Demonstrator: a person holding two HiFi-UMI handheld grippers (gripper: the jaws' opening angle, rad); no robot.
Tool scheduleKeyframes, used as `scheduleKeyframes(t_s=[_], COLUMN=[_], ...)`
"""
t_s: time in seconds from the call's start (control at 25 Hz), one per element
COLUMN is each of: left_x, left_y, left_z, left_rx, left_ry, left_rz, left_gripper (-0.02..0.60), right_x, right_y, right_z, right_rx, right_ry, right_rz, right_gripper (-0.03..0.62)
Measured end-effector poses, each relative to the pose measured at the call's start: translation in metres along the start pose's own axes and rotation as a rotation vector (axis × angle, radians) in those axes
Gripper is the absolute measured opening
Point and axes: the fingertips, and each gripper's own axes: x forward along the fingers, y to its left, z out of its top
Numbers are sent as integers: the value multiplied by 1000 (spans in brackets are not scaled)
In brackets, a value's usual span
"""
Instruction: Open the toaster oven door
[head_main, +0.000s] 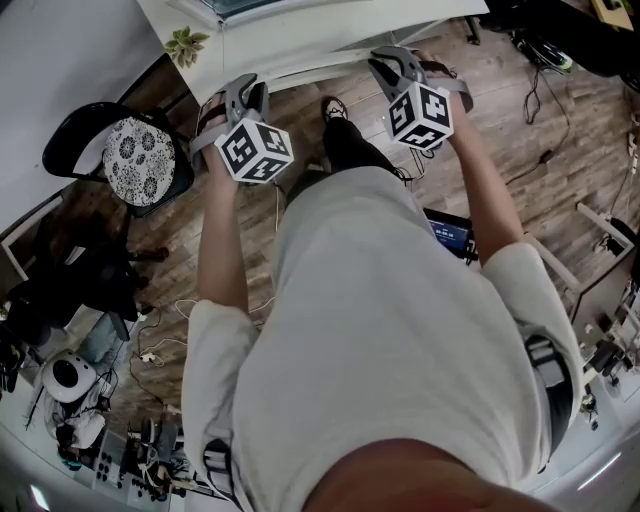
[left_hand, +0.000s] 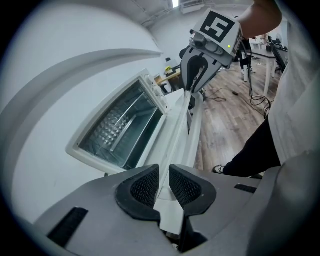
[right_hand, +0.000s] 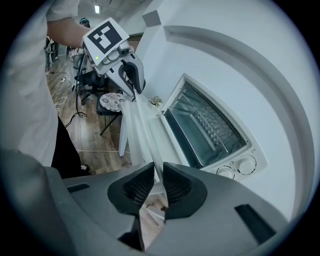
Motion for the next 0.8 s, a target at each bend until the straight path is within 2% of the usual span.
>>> scheduleKeyframes(t_s=[0.56, 0.8], left_x=[6, 7], left_y=[-15, -18], left_z=[-7, -7], left_rx=[16, 12], left_ry=[8, -3], left_rz=[-7, 14], left_gripper=[74, 74], right_x=[6, 7], right_y=[15, 17], right_z=[-8, -10], right_rx=[-13, -17], right_ry=[12, 7], right_rz=[16, 7], right_gripper=[55, 55])
